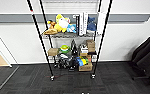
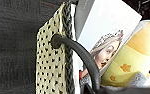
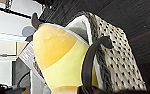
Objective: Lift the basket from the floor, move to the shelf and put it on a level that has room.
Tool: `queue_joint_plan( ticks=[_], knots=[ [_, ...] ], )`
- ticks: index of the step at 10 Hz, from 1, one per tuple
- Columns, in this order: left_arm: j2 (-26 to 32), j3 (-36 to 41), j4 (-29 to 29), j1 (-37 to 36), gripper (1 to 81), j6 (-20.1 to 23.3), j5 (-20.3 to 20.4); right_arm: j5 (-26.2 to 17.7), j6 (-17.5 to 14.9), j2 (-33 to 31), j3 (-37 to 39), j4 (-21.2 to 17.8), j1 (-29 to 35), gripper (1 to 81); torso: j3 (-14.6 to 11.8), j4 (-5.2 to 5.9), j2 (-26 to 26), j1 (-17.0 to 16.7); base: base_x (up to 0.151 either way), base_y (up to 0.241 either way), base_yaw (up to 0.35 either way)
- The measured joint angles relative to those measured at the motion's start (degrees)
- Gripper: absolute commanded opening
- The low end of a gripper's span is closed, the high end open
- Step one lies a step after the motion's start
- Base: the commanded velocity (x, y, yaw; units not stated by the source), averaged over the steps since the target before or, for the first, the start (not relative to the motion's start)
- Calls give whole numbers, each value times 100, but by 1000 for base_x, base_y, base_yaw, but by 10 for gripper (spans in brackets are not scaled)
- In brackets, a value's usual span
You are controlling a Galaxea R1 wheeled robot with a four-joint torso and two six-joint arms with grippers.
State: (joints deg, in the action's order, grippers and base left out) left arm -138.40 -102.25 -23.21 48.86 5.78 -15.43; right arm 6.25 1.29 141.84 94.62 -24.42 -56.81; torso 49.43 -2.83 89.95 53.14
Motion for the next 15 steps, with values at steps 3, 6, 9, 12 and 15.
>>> queue_joint_plan(
  ticks=[3,6,9,12,15],
  knots=[
    [152,239,-74,6,10,-29,66,85,7,-221,-341,0,-7,10,-553,0,-579,-383,0,0,0],
    [238,388,-123,-74,10,-112,41,57,27,-311,-522,-41,66,10,-870,0,-1020,-684,0,0,0],
    [373,612,-379,-471,10,-112,66,39,165,-418,-719,-69,439,10,-918,0,-1600,-1055,0,0,0],
    [382,628,-449,-586,10,-112,85,28,226,-438,-755,-83,634,10,-918,0,-2181,-1427,0,0,0],
    [480,678,-647,-746,10,-115,24,-20,322,-514,-818,-90,828,10,-1148,0,-2688,-1749,0,0,0]
  ],
)
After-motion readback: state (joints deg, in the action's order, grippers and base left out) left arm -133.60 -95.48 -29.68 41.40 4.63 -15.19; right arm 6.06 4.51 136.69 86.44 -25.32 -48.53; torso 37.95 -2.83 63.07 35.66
